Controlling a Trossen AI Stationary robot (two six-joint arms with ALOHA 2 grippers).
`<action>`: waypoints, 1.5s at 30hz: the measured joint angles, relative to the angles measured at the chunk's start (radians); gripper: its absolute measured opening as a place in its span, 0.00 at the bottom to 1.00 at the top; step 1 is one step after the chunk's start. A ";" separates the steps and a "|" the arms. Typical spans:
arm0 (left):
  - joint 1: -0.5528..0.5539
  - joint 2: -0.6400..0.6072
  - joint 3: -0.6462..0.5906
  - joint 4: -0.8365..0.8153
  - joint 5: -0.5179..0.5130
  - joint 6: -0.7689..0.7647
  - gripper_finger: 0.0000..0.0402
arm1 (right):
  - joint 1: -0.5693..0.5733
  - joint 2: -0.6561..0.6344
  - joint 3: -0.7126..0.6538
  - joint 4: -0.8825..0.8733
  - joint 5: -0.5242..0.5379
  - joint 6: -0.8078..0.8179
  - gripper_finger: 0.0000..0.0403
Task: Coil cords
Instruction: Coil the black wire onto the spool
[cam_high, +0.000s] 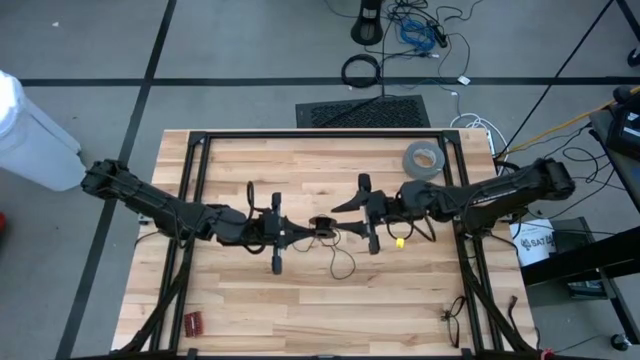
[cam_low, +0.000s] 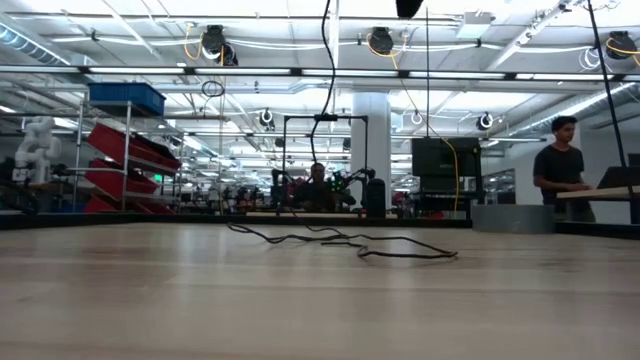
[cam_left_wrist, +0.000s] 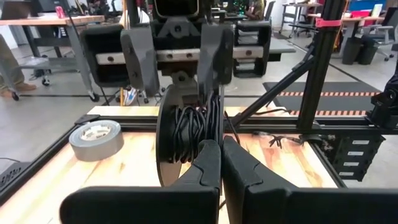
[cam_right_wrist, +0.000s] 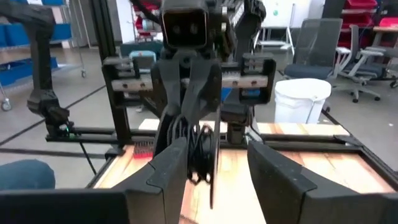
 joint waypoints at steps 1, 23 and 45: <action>0.002 0.000 0.000 0.000 0.001 0.000 0.00 | -0.001 0.005 0.000 -0.007 -0.001 0.000 0.39; 0.028 0.000 0.000 0.006 0.058 -0.020 0.00 | -0.014 0.030 0.000 -0.025 -0.078 0.022 0.02; -0.005 -0.007 0.000 0.040 0.014 -0.043 0.19 | 0.012 0.047 0.000 -0.012 -0.085 0.045 0.00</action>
